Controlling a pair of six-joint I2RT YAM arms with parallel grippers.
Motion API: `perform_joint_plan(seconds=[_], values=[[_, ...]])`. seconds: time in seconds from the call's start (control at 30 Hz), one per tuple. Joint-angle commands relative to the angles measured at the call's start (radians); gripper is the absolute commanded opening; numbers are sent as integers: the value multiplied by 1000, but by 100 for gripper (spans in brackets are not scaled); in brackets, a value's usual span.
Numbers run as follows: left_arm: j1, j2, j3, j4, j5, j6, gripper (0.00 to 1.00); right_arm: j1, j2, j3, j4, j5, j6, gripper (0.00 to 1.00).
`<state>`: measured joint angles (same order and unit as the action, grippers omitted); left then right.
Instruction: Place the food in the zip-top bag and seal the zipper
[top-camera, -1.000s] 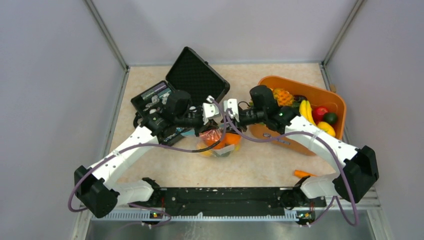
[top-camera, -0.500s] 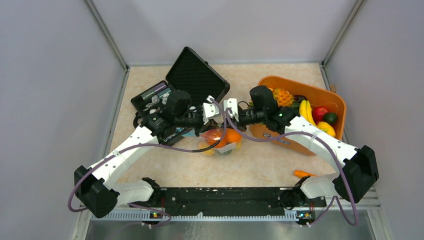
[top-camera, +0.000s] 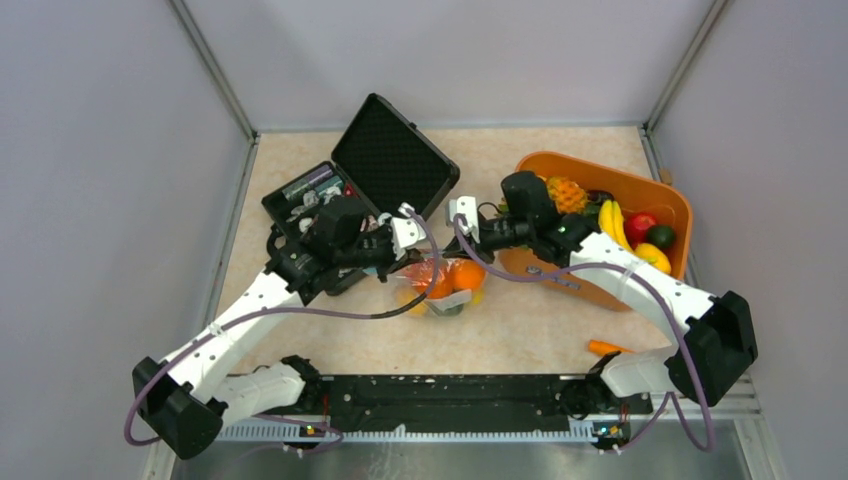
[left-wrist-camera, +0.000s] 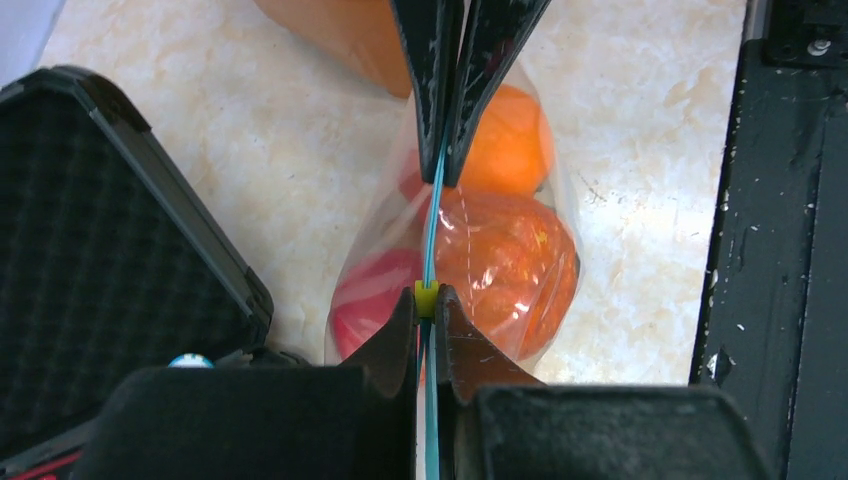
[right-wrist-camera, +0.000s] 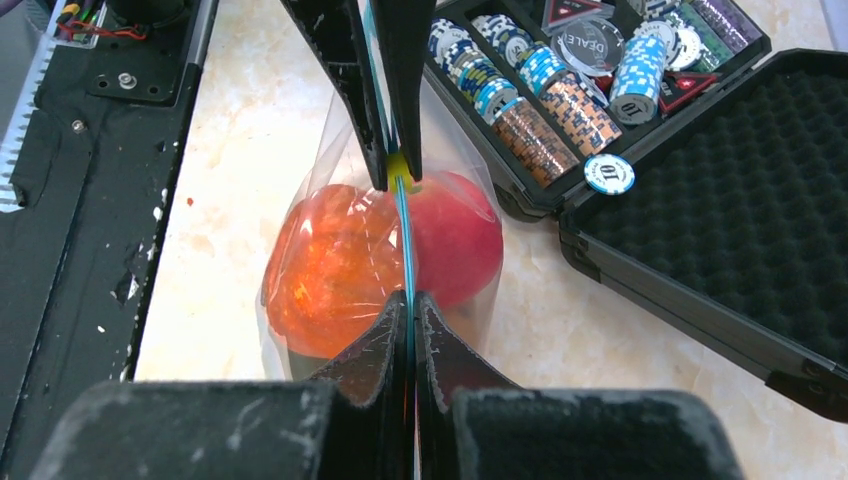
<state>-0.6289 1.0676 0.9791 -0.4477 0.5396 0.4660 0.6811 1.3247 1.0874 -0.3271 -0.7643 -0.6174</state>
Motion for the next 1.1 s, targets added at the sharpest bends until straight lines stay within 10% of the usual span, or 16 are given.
perform_joint_plan(seconds=[0.0,0.83,0.93,1.07], values=[[37,-37,-28,-43,-59,0,0,-35,-50,-16,26,-19,1,0],[69,-87,-25,-90,-78,11,0,-71,-97,-83,112,-37,65,0],[69,-71,-8,-39,-3,-11,0,-55,-83,-73,131,-62,93,35],[67,-49,11,19,79,-35,0,-10,-70,-53,147,-33,87,45]])
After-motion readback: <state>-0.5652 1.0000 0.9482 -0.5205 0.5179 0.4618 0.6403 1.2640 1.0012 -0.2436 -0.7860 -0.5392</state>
